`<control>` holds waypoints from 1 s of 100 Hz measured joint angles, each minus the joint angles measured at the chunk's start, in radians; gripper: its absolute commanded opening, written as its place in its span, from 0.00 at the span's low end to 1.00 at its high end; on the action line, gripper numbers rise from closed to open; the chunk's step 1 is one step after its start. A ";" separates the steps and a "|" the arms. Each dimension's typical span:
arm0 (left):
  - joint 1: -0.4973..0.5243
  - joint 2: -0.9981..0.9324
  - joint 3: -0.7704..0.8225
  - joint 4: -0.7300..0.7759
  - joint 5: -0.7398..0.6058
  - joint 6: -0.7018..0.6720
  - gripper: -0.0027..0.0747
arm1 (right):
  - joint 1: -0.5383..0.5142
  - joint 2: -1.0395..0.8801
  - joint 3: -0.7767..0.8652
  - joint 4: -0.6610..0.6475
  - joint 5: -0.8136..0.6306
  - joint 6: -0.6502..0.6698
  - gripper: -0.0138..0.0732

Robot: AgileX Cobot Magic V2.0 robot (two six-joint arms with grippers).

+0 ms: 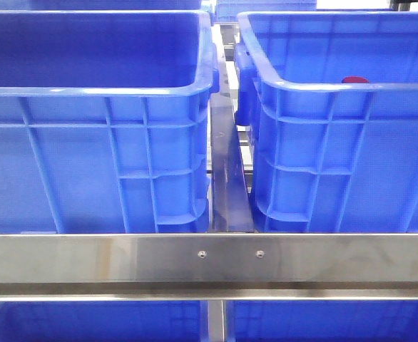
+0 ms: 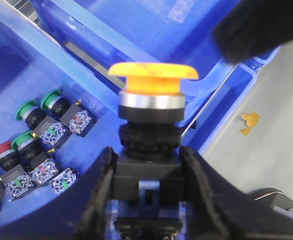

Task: Pick red and yellow buttons and place in box
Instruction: 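Grasp the yellow button with the right gripper, then open the left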

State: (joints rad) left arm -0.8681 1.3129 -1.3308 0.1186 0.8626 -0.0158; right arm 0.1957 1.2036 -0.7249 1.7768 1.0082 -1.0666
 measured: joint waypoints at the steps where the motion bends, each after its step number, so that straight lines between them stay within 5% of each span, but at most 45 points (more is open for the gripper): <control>1: 0.000 0.000 0.000 0.000 0.000 0.000 0.01 | 0.007 0.003 -0.003 0.000 -0.002 0.001 0.74; 77: 0.000 0.000 0.000 0.000 0.002 0.000 0.01 | 0.126 0.206 -0.183 0.000 -0.032 0.014 0.73; 100: 0.000 0.000 0.000 0.000 0.006 0.000 0.01 | 0.144 0.230 -0.214 0.000 -0.034 0.018 0.46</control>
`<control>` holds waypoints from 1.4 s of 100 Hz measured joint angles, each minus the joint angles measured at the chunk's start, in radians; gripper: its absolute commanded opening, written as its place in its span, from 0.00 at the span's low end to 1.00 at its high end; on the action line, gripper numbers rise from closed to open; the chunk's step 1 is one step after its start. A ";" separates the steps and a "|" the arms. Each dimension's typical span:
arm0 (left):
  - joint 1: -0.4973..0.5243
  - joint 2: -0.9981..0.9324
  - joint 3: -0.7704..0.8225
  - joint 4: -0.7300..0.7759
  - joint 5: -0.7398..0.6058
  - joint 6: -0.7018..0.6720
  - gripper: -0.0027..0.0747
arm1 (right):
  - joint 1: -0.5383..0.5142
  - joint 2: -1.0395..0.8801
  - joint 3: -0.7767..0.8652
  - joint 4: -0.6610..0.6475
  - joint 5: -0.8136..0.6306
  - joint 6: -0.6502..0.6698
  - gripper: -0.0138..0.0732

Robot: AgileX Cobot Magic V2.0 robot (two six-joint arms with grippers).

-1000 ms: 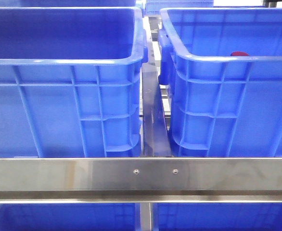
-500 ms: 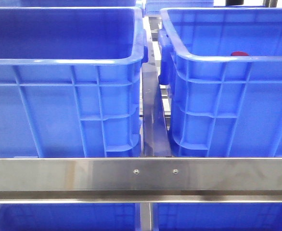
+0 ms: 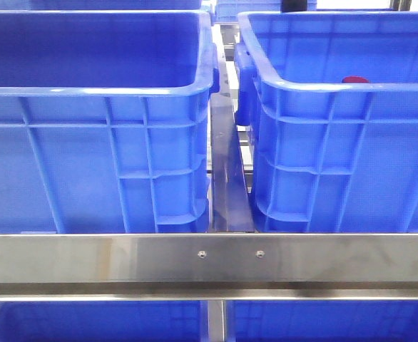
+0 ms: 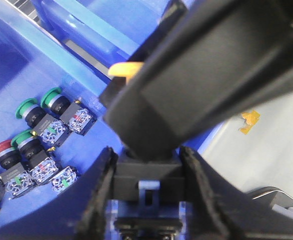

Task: Pick red and yellow buttons and place in box
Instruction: 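Grasp the yellow button with the right gripper, then open the left, then carry the yellow button with the right gripper over the empty crate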

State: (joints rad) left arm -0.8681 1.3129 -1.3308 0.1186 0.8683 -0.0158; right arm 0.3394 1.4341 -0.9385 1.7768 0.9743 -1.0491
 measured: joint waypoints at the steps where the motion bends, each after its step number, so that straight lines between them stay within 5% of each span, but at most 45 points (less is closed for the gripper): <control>1: 0.000 0.000 0.000 0.000 0.000 0.000 0.01 | 0.000 0.000 0.000 0.000 0.000 0.000 0.44; 19: 0.000 -0.002 0.000 0.000 -0.002 0.000 0.08 | 0.000 0.002 0.000 -0.004 -0.002 0.002 0.33; 41: 0.000 -0.002 0.000 0.000 0.000 0.000 0.59 | 0.000 0.002 0.000 -0.004 0.000 0.002 0.33; 51: 0.000 -0.002 0.000 0.000 0.000 0.000 0.72 | 0.000 0.002 0.000 -0.004 0.002 0.002 0.33; 103: 0.020 -0.100 0.022 0.103 0.004 -0.122 0.73 | -0.105 0.002 0.000 -0.006 0.017 0.002 0.33; 140: 0.312 -0.235 0.176 0.154 -0.018 -0.179 0.73 | -0.222 0.000 0.000 -0.006 0.087 0.002 0.33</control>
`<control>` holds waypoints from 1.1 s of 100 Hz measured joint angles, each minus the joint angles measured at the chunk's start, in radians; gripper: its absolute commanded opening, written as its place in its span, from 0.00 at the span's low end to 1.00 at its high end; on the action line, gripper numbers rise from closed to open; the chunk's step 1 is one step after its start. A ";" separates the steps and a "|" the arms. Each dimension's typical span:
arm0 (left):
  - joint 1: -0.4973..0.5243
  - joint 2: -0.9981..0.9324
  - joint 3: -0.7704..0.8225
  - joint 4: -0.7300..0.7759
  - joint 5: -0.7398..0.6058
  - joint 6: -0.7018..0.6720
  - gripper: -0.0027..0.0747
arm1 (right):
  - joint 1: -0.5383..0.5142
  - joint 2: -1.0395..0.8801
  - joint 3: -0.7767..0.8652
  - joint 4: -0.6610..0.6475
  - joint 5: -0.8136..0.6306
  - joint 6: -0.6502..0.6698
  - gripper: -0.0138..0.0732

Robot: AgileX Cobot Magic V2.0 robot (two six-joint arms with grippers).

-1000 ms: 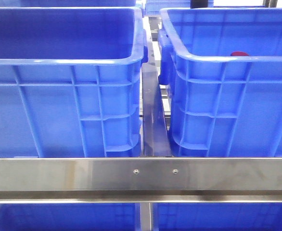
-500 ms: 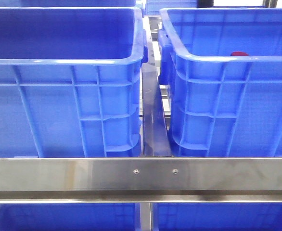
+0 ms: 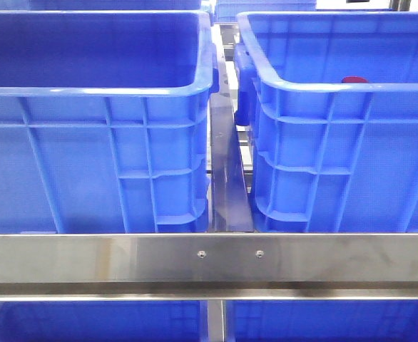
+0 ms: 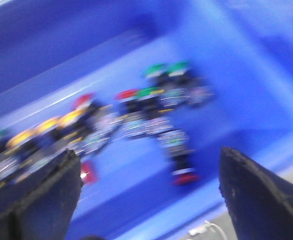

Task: Pick red and yellow buttons and place in box
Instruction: 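Carry the yellow button with the right gripper over the empty crate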

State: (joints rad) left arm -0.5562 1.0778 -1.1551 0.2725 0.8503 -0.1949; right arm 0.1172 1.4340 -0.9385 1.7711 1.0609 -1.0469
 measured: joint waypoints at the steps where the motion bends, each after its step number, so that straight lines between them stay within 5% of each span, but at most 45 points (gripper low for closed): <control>1: 0.016 -0.005 0.003 0.000 -0.005 0.000 0.73 | -0.002 0.000 0.000 0.000 0.002 0.000 0.33; 36: 0.363 -0.200 0.197 -0.042 -0.099 -0.001 0.73 | -0.025 -0.004 0.000 -0.002 0.012 -0.004 0.33; 68: 0.409 -0.482 0.373 -0.064 -0.125 -0.002 0.68 | -0.071 -0.004 0.000 -0.002 -0.004 -0.021 0.33; 85: 0.409 -0.589 0.420 -0.064 -0.129 -0.002 0.46 | -0.141 -0.004 0.000 -0.002 -0.006 -0.033 0.33; 104: 0.409 -0.641 0.426 -0.064 -0.132 -0.002 0.04 | -0.249 -0.004 -0.020 -0.004 -0.025 -0.086 0.33; 110: 0.409 -0.644 0.426 -0.064 -0.134 -0.002 0.01 | -0.282 -0.004 -0.033 -0.004 -0.048 -0.111 0.33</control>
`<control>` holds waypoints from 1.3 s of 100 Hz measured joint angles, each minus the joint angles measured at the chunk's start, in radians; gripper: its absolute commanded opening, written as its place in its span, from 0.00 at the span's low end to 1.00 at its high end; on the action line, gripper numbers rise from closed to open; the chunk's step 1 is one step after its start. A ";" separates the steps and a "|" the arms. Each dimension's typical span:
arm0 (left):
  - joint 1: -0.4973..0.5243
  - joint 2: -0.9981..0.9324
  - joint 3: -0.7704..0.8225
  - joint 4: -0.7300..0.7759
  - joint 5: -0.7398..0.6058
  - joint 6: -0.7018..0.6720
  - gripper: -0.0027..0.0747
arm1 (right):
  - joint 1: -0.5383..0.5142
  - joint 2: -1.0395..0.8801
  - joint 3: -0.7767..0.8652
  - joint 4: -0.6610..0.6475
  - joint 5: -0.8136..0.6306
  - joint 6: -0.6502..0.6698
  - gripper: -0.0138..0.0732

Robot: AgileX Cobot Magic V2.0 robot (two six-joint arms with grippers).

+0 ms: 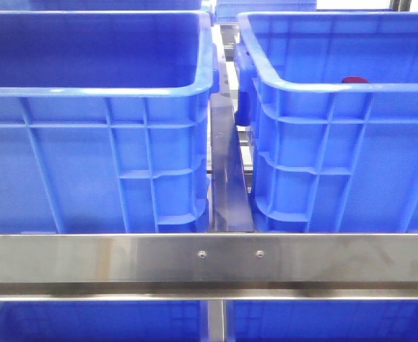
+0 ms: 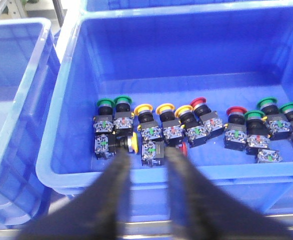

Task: Pick red and yellow buttons and place in box
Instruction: 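Carry the yellow button with the right gripper over the empty crate, then lower the yellow button into the crate and open the right gripper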

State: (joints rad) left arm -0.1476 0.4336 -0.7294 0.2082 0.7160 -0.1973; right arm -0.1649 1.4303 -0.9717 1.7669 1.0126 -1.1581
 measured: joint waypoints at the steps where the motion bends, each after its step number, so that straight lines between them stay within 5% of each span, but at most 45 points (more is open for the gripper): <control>1: 0.000 0.000 0.000 0.000 0.000 0.000 0.01 | -0.008 0.000 -0.001 0.000 -0.008 -0.008 0.33; 59: 0.000 -0.002 0.002 -0.002 -0.001 -0.001 0.01 | -0.086 0.039 -0.069 0.021 -0.635 -0.658 0.33; 130: 0.000 -0.002 0.002 -0.002 -0.001 -0.001 0.01 | -0.086 0.415 -0.248 0.038 -0.700 -0.744 0.33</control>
State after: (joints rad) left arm -0.1476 0.4321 -0.7273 0.2066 0.7146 -0.1987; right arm -0.2506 1.8454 -1.2196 1.8053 0.3126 -1.9018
